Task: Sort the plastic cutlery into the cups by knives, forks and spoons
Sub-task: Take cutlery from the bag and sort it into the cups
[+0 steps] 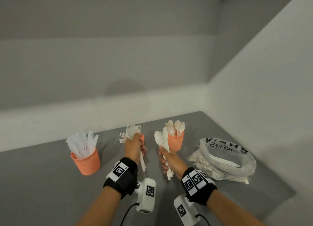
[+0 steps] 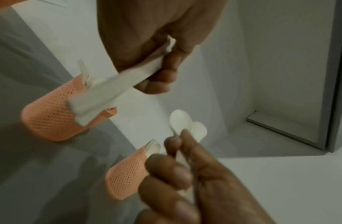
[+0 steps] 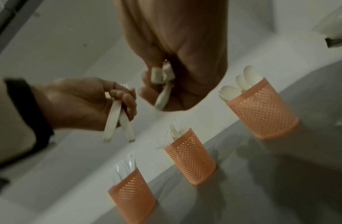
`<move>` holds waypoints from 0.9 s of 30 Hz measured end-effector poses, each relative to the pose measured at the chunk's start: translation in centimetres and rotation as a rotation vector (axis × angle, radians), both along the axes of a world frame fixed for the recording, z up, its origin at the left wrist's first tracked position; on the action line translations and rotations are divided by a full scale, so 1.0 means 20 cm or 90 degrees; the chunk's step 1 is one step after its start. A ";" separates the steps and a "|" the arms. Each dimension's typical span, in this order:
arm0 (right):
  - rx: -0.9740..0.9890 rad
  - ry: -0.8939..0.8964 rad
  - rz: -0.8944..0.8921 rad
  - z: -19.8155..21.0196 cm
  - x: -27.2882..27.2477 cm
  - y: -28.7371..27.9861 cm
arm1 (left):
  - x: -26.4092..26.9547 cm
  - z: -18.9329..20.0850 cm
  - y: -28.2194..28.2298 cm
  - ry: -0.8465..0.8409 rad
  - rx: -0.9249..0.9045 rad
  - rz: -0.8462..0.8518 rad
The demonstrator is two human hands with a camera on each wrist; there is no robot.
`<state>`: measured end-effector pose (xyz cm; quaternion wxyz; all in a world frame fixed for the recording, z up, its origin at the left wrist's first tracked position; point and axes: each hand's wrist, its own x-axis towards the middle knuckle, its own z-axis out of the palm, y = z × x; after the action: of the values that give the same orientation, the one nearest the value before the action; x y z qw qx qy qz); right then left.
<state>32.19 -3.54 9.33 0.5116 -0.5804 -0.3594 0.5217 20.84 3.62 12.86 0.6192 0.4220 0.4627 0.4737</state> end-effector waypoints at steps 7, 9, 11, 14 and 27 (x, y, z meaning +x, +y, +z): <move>-0.016 0.045 0.163 0.07 -0.06 -0.03 | 0.00 -0.12 -0.09 0.067 0.039 -0.243; -0.048 0.060 0.212 0.08 -0.05 -0.03 | 0.01 -0.10 -0.10 0.059 0.027 -0.231; -0.080 0.059 0.213 0.09 -0.05 -0.04 | 0.02 -0.08 -0.11 0.077 0.045 -0.197; -0.021 -0.077 0.127 0.07 -0.06 -0.04 | 0.04 -0.06 -0.11 0.126 0.092 -0.128; 0.081 -0.098 -0.024 0.05 -0.07 -0.05 | 0.11 -0.10 -0.20 0.118 0.130 -0.076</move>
<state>30.80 -4.61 10.40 0.5276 -0.5920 -0.4193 0.4420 22.94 -0.45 10.95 0.5544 0.5516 0.4414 0.4400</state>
